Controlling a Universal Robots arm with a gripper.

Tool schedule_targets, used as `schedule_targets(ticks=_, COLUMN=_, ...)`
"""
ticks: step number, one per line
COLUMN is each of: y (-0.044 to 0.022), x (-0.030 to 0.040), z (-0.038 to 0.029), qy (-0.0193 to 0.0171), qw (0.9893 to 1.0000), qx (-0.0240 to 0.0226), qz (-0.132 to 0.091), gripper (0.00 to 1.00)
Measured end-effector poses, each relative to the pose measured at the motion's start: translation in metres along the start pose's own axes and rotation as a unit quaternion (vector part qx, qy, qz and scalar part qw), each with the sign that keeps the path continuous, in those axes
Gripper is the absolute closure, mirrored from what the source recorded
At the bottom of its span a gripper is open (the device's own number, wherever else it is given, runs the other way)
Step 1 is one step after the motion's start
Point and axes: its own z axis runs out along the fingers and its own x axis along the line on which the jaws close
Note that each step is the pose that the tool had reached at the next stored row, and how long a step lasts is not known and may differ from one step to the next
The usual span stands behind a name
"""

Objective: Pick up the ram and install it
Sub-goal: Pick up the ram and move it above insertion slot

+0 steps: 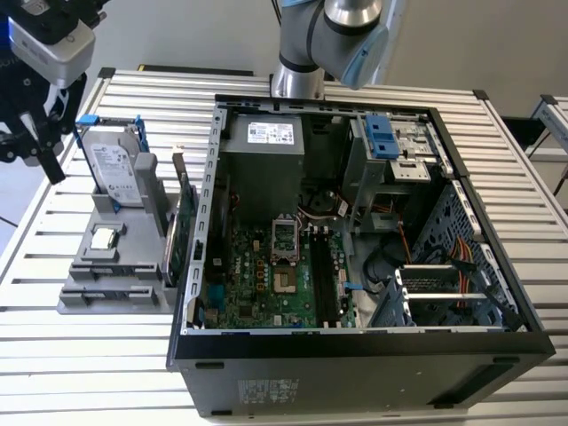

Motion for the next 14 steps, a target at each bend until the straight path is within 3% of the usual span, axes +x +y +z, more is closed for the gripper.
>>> schedule_targets(ticks=8, y=0.0000, x=0.0000, z=-0.0001, qy=0.0014, qw=0.9994, qx=0.0006, qz=-0.033, gripper=1.00)
schedule_targets(ticks=14, y=0.0000, x=0.0000, z=0.0000, qy=0.0030, qw=0.9976, qx=0.0010, qz=-0.069, gripper=1.00)
